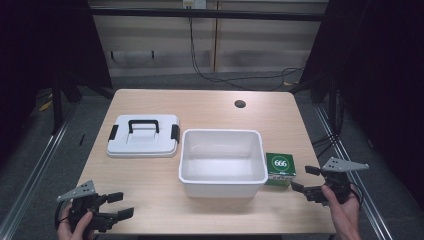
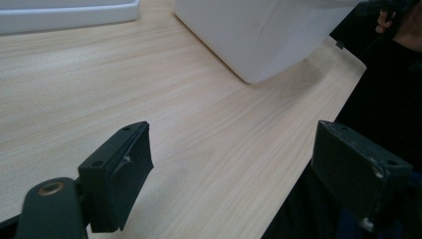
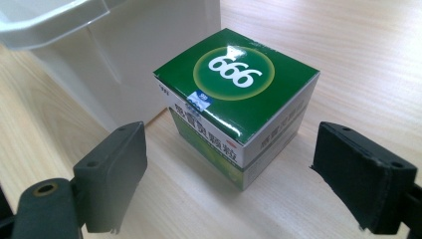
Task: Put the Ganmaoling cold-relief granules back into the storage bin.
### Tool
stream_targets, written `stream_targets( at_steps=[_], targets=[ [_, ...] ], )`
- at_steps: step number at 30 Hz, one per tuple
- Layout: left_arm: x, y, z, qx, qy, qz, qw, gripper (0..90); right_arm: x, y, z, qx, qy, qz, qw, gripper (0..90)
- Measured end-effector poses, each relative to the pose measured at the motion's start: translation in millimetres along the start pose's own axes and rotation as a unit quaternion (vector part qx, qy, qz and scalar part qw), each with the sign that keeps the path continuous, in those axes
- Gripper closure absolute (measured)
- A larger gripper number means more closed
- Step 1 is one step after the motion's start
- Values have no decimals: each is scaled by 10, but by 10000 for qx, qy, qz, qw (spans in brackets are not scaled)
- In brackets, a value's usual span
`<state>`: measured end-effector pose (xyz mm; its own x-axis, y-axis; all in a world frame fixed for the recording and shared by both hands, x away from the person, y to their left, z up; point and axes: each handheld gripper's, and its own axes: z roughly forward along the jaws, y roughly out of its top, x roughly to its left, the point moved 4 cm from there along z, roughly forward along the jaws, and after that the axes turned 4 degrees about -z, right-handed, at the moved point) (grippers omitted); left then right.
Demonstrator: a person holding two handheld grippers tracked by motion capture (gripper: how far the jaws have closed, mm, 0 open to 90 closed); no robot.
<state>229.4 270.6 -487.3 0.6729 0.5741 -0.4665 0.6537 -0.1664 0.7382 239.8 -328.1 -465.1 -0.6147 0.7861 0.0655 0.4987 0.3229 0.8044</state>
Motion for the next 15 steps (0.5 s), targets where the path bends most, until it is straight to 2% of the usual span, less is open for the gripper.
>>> stream_targets(
  at_steps=[3, 12, 15],
  targets=[
    [-1, -1, 2, 20, -9, 1, 10000, 160, 19, -10, 8, -1, 113, -33, 9999, 132],
    [4, 0, 0, 5, 4, -1, 10000, 160, 17, 1, -27, -32, 217, -42, 9998, 134],
    [4, -1, -1, -1, 7, -4, 10000, 160, 16, 27, -64, -66, 354, -49, 9993, 131]
  ],
)
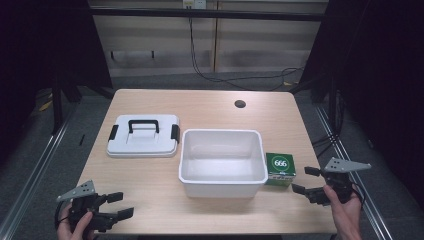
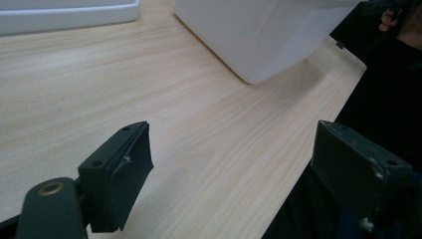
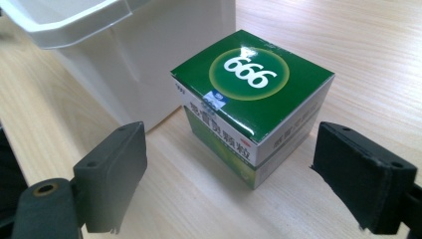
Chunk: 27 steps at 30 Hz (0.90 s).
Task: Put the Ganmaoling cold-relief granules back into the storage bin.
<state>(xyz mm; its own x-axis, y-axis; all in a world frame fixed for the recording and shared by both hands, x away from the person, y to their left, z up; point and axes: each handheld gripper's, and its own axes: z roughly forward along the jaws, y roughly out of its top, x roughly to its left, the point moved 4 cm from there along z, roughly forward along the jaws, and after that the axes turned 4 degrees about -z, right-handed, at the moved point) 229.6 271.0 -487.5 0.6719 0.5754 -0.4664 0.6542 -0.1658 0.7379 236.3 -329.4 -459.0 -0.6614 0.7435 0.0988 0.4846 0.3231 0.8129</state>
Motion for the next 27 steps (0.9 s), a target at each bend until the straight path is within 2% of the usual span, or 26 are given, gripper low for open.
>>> stream_targets(
  at_steps=[6, 7, 9, 11, 12, 19, 24, 26, 27],
  targets=[
    [-1, 0, 0, 0, 2, -1, 10000, 160, 4, 22, -21, 7, -61, -107, 9999, 131],
    [0, 0, 0, 3, -2, 5, 10000, 160, 19, 30, -18, 9, 1, -199, 9998, 133],
    [-1, 0, 1, 0, 2, 1, 10000, 160, 25, 35, -13, 58, 19, -228, 9997, 135],
    [-2, 0, -1, 1, -6, -2, 10000, 160, 39, 60, -16, 234, -5, -329, 9992, 164],
    [-1, 0, -2, -8, -4, -10, 10000, 160, 54, 114, -31, 304, 54, -397, 9987, 163],
    [2, -4, 3, 12, 21, -13, 10000, 160, 71, 239, -68, 249, 187, -452, 9985, 132],
    [0, -6, 6, 14, 16, -20, 10000, 160, 90, 278, -34, 509, 316, -416, 9973, 161],
    [-2, -7, 10, 23, 8, -22, 10000, 160, 103, 306, -34, 454, 555, -379, 9967, 166],
    [-2, -7, 10, 23, 8, -22, 10000, 160, 103, 306, -34, 454, 555, -379, 9967, 166]
  ],
)
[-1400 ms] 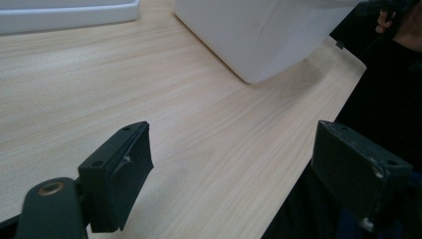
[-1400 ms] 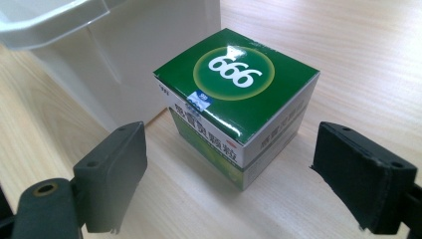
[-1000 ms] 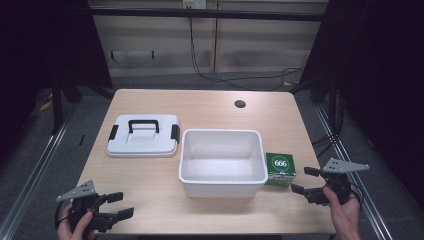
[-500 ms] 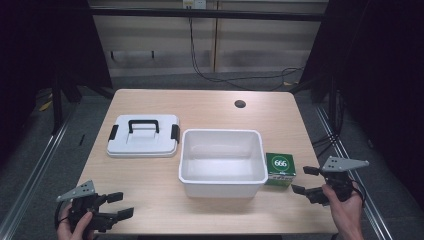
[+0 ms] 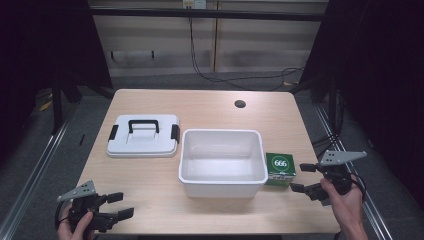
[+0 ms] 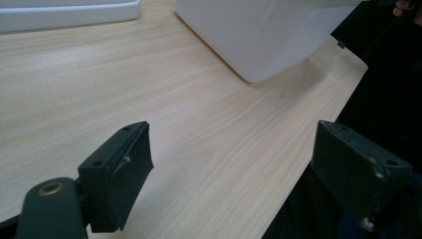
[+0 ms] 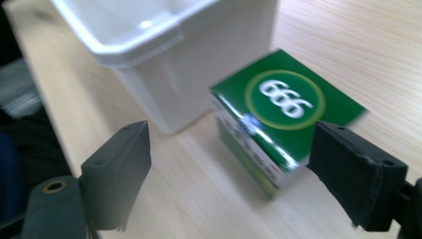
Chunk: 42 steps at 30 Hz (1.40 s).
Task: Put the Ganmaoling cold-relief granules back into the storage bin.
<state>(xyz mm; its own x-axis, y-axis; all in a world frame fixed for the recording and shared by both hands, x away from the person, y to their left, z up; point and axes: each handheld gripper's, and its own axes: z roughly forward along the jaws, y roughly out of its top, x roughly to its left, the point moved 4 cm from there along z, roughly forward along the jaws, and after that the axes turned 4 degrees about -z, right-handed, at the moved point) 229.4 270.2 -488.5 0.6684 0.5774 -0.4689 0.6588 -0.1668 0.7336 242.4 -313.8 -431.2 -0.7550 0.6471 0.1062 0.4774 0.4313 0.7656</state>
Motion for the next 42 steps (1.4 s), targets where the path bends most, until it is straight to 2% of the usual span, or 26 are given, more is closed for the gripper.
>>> stream_targets(
  at_steps=[1, 3, 6, 7, 9, 10, 13, 16, 22, 26, 31, 33, 34, 36, 39, 42],
  targets=[
    [-3, 0, 2, 0, -21, -1, 10000, 160, -1, 16, 1, 41, 36, -16, 10000, 172],
    [-5, -1, 0, -2, -13, -2, 10000, 160, -24, 77, 29, 160, -42, -87, 9998, 170],
    [-1, -3, -5, -19, -11, -7, 10000, 160, -37, 131, 55, 176, 156, -67, 9997, 169],
    [-1, -3, -5, -19, -11, -7, 10000, 160, -37, 131, 55, 176, 156, -67, 9997, 169],
    [-3, -2, -6, -20, -12, -4, 10000, 160, -35, 156, 69, 300, 426, -58, 9986, 173],
    [-4, -2, -3, -11, -8, -7, 10000, 160, -31, 180, 69, 295, 510, -141, 9982, 184],
    [-3, -1, 0, -1, -9, 11, 10000, 160, -48, 217, 50, 268, 411, -251, 9985, 170],
    [-4, -2, -1, -8, -5, -4, 10000, 160, -65, 235, 42, 272, 416, -271, 9984, 165],
    [-2, -2, -6, -23, -4, -6, 10000, 160, -145, 297, 75, 594, 408, -408, 9966, 153],
    [-1, -2, -7, -37, -6, -19, 10000, 160, -161, 342, 88, 848, 436, -394, 9947, 154],
    [-4, -2, -4, -8, -3, -1, 10000, 160, -172, 409, 81, 861, 472, -405, 9943, 154],
    [-4, -2, -5, -15, -7, -2, 10000, 160, -184, 440, 85, 869, 420, -394, 9946, 143],
    [-3, -2, -5, -17, -4, -2, 10000, 160, -186, 446, 87, 904, 448, -381, 9942, 137],
    [2, -4, -2, -13, 4, -6, 10000, 160, -190, 479, 114, 1180, 529, -441, 9906, 136],
    [-6, -2, -3, -16, 0, -5, 10000, 160, -200, 518, 132, 1197, 517, -509, 9902, 137],
    [1, -4, -3, -14, 2, -3, 10000, 160, -227, 573, 182, 1211, 569, -715, 9884, 133]
  ],
)
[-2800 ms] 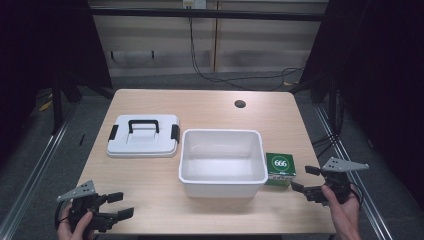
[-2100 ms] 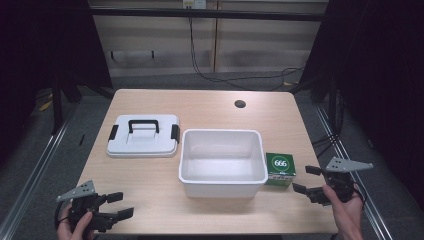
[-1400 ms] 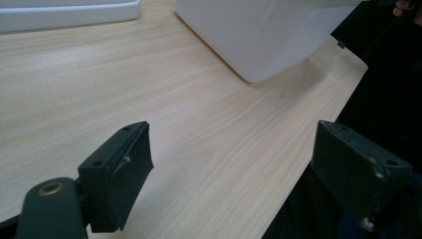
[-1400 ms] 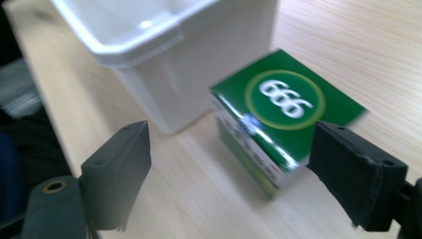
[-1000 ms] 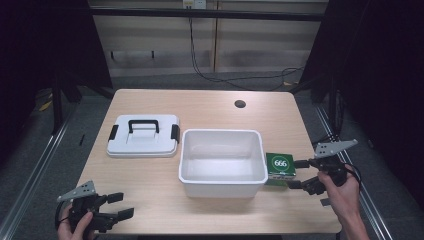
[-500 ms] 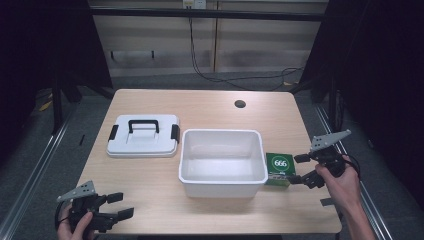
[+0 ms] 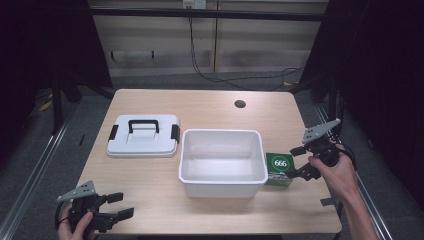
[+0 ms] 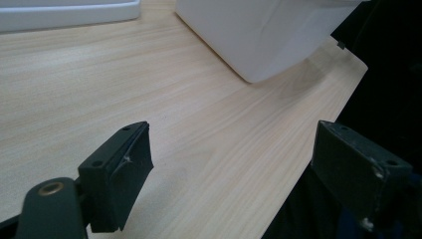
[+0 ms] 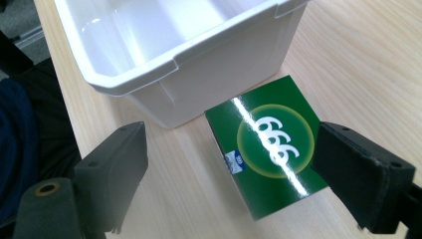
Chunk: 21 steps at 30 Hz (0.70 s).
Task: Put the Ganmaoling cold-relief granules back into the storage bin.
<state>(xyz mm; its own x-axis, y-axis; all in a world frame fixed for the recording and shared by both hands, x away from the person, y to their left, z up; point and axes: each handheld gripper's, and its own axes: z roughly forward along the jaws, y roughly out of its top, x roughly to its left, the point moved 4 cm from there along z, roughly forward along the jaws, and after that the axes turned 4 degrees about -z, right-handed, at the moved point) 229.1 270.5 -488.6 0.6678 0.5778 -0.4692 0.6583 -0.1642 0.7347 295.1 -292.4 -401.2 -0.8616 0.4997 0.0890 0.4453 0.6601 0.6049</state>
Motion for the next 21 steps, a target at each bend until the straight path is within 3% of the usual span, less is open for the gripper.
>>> stream_targets(
  at_steps=[3, 8, 9, 11, 12, 21],
  targets=[
    [-3, 1, 3, -1, 0, -12, 10000, 160, -20, 34, 12, 5, 82, -61, 9999, 132],
    [-4, 2, -3, -10, -6, -6, 10000, 160, -63, 176, 47, 354, 147, -350, 9987, 130],
    [5, -1, -2, 5, 5, -1, 10000, 160, -77, 218, 76, 536, 171, -452, 9974, 128],
    [4, -1, -1, 7, 3, 1, 10000, 160, -90, 230, 98, 636, 219, -525, 9964, 128],
    [-2, 2, -1, -5, -15, 6, 10000, 160, -108, 243, 136, 850, 302, -568, 9943, 128],
    [1, 1, -2, 4, 5, 12, 10000, 160, -172, 289, 296, 1201, 551, -775, 9882, 118]
  ],
)
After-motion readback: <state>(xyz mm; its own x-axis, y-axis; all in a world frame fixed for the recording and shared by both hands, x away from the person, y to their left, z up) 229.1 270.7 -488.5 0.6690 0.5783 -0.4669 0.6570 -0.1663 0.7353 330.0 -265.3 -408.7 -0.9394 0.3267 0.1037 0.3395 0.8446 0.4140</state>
